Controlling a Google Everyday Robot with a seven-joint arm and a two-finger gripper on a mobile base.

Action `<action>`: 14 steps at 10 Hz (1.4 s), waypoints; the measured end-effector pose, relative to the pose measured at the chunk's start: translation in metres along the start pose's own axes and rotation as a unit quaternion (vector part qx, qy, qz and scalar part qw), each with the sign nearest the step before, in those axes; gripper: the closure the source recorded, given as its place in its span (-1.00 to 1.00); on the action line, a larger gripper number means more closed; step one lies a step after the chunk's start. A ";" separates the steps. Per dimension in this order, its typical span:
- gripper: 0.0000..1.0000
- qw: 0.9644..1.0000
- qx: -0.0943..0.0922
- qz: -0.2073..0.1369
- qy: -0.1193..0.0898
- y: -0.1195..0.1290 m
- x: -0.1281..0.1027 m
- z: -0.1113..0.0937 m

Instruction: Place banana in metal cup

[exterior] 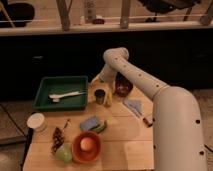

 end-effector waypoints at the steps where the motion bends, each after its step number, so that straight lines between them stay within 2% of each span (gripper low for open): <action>1: -0.60 1.000 0.002 0.000 0.000 0.000 -0.001 0.000; 4: -0.60 1.000 0.007 0.000 0.002 0.000 -0.002 0.000; 9: -0.60 1.000 0.002 0.001 -0.009 -0.013 0.006 0.012; 14: -0.60 1.000 -0.001 0.001 -0.012 -0.012 0.005 0.012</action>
